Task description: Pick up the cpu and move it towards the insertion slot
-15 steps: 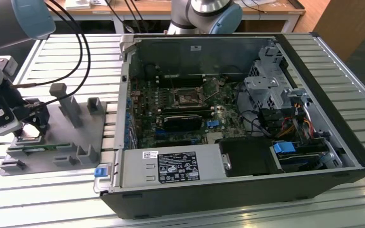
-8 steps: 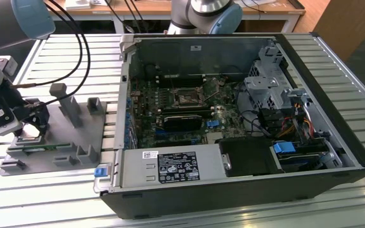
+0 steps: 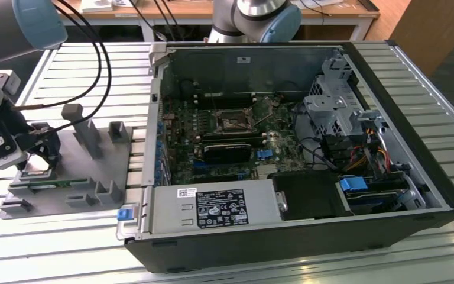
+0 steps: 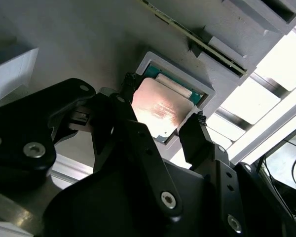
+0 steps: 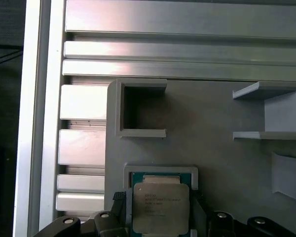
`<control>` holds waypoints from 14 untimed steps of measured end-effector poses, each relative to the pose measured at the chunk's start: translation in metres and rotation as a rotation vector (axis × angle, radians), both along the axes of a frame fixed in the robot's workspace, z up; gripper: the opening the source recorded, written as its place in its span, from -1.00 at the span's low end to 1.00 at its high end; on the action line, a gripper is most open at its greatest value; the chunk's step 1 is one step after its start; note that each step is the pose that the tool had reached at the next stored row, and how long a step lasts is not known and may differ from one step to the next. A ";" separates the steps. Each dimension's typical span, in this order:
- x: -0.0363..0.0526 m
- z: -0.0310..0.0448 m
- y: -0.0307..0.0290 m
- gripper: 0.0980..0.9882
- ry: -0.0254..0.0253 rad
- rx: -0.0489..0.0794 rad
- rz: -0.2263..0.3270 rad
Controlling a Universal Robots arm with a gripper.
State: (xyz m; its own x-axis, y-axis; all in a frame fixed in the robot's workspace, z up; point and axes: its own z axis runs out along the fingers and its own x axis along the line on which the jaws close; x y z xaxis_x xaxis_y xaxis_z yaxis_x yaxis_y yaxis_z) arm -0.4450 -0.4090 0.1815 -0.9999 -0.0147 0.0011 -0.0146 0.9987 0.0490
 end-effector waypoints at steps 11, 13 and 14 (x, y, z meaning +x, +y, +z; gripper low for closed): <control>-0.0003 -0.0007 0.0001 0.00 0.0000 0.003 0.005; -0.0003 -0.0004 0.0002 0.00 -0.0003 0.003 0.005; -0.0004 0.0002 0.0001 0.00 0.0000 0.003 0.005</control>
